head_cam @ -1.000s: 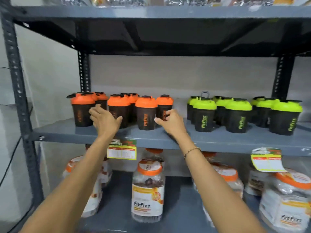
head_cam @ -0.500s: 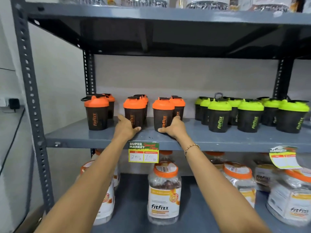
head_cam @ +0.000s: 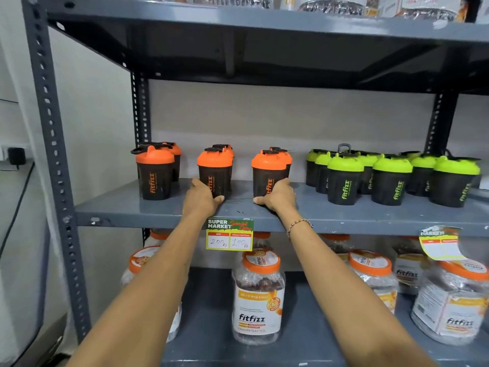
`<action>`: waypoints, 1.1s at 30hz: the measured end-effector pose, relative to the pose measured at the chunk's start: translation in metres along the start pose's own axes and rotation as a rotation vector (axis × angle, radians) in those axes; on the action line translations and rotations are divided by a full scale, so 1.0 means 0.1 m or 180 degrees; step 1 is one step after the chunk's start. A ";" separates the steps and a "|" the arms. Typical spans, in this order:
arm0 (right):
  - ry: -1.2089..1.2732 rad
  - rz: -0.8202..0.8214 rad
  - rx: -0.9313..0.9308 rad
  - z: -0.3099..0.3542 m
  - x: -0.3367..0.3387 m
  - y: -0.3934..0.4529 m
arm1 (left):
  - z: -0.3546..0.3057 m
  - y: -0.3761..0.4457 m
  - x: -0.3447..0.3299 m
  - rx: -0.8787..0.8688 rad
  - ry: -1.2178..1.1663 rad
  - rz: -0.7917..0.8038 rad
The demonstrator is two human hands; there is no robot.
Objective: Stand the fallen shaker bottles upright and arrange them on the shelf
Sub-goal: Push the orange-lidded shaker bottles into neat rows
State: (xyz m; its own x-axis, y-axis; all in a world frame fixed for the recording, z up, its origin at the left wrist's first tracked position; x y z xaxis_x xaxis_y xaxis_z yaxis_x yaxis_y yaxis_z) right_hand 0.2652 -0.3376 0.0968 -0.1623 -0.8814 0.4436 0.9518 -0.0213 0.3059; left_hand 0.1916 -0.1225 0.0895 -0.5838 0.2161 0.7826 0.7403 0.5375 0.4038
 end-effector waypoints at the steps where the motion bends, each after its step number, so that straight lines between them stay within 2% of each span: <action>1: -0.0018 -0.0036 -0.0033 -0.04 0.06 0.01 | 0.00 0.00 0.00 -0.0011 0.0013 0.0001; 6: -0.0098 -0.0033 -0.0089 -0.19 0.28 0.08 | -0.01 -0.02 0.01 -0.0017 0.0054 -0.0001; 12: -0.0061 -0.0200 -0.0068 -0.22 0.28 0.04 | -0.02 -0.03 0.00 -0.0035 0.0078 0.0015; 24: -0.0176 -0.0141 0.0141 -0.23 0.25 0.05 | -0.02 -0.04 0.01 -0.0074 0.0089 0.0051; 33: -0.0197 -0.0180 0.0084 -0.19 0.30 -0.02 | -0.03 -0.08 0.04 -0.0010 -0.0001 0.0156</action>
State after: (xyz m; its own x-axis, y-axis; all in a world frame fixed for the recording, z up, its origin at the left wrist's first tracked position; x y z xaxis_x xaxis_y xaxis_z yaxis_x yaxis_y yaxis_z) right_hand 0.2630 -0.3735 0.0931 -0.2320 -0.8483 0.4760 0.9336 -0.0569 0.3537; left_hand 0.1838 -0.1285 0.0910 -0.5470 0.2424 0.8013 0.7690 0.5237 0.3665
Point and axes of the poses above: each hand's wrist, its own y-axis towards the middle knuckle, its own x-axis out of the back of the hand, z = x × y, the point moved 8 cm from there along y, towards the middle knuckle, and after that the axes turned 12 degrees about y, right-handed, at the moved point
